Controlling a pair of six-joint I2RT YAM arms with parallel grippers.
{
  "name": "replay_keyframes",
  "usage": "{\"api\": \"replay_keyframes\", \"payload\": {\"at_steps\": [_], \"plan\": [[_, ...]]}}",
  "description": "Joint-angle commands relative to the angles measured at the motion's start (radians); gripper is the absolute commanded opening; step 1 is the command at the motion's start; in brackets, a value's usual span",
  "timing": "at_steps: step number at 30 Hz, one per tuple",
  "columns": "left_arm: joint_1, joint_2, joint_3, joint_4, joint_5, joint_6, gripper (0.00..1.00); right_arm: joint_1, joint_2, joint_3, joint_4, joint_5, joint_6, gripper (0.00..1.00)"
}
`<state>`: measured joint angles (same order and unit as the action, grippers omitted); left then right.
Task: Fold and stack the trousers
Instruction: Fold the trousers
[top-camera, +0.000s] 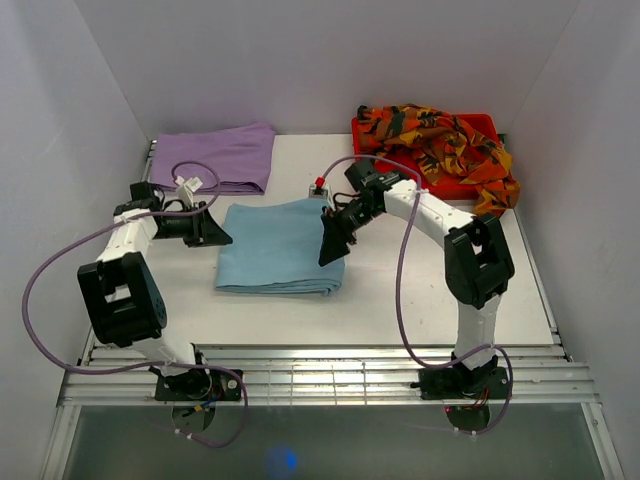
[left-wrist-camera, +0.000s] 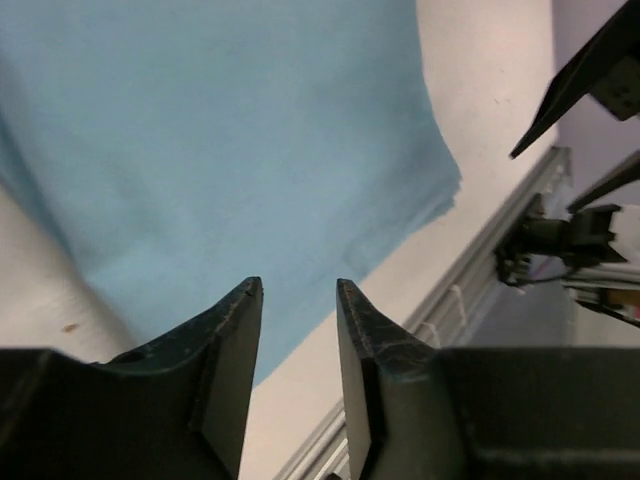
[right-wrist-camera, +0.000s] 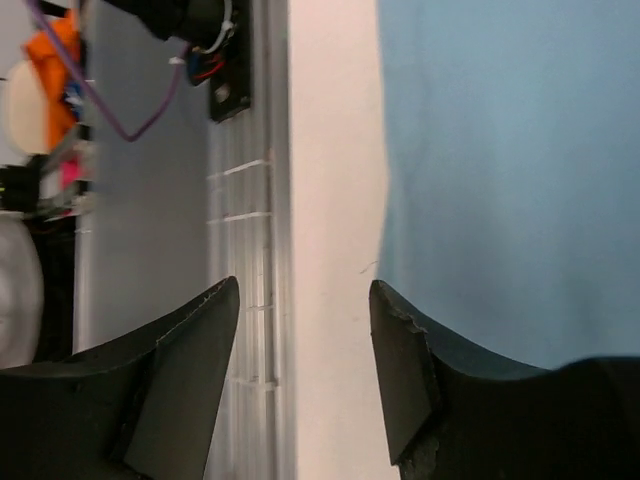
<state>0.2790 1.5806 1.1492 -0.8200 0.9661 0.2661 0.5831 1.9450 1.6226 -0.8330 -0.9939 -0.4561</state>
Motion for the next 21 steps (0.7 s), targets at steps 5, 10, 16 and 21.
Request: {"api": "replay_keyframes", "payload": {"at_steps": [5,10,16,21], "plan": [[-0.027,0.215,-0.166,-0.056,0.120,-0.034,0.36,-0.008,0.199,-0.194,0.018,-0.215,0.105,0.55],[-0.008,0.349,-0.178,0.123,-0.070,-0.189,0.34,-0.045,0.296,-0.178,0.055,-0.091,0.103,0.54],[-0.006,0.361,-0.063,0.064,-0.093,-0.104,0.41,-0.074,0.250,-0.129,0.008,-0.035,0.079,0.58],[0.006,0.151,-0.011,-0.057,-0.066,0.064,0.51,-0.097,0.005,-0.118,-0.003,0.036,0.111,0.76]]}}
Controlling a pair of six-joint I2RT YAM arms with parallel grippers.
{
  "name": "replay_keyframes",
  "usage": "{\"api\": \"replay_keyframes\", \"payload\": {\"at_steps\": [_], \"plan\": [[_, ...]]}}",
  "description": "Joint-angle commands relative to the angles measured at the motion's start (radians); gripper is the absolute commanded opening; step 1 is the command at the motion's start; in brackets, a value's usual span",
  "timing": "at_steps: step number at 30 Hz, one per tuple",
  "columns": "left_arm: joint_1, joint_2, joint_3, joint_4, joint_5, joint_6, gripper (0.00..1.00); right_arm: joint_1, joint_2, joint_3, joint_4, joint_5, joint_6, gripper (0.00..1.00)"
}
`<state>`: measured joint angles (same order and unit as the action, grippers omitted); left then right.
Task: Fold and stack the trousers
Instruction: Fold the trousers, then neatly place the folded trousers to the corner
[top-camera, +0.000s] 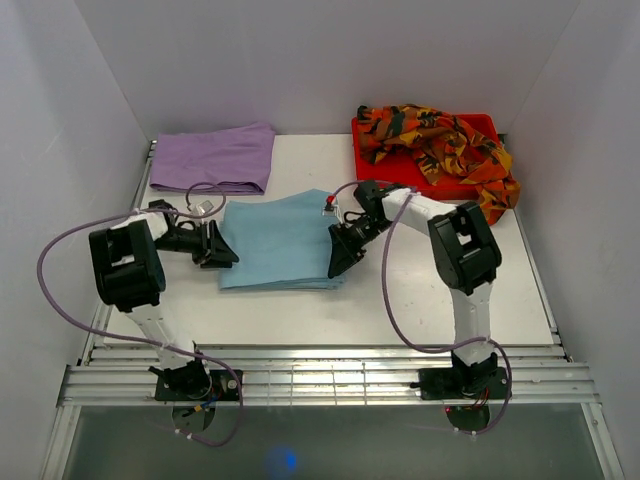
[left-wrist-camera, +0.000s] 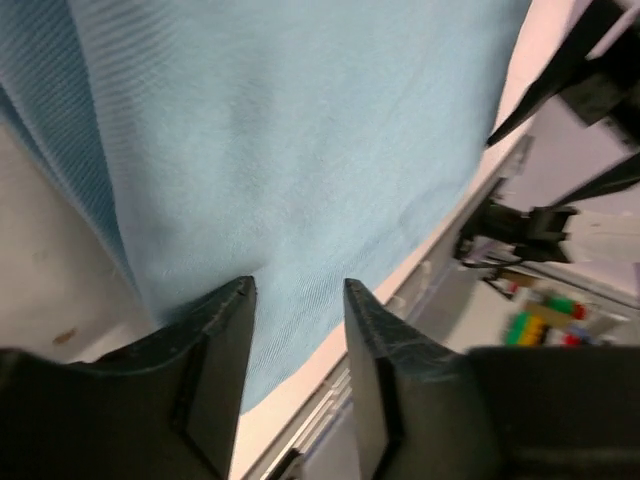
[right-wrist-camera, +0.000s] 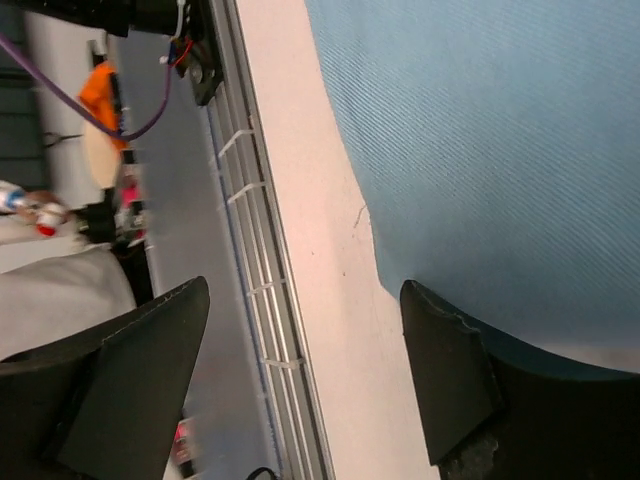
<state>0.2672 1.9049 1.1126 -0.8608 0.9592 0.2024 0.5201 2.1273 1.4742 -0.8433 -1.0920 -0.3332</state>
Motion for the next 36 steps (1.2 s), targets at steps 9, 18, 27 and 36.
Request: {"api": "replay_keyframes", "payload": {"at_steps": [9,18,27,36], "plan": [[0.044,-0.363,-0.095,0.138,-0.281,-0.112,0.86,-0.130,-0.297,-0.110,0.159,0.429,0.197,0.97],[0.038,-0.244,-0.178,0.370,-0.304,-0.299,0.91,-0.121,-0.081,0.001,0.234,0.478,0.269,0.98],[-0.052,-0.064,-0.145,0.467,-0.316,-0.389,0.81,-0.091,0.055,0.087,0.230,0.434,0.258,0.97],[-0.066,-0.003,-0.062,0.416,-0.385,-0.409,0.22,-0.063,0.069,0.142,0.233,0.339,0.263,0.66]]}}
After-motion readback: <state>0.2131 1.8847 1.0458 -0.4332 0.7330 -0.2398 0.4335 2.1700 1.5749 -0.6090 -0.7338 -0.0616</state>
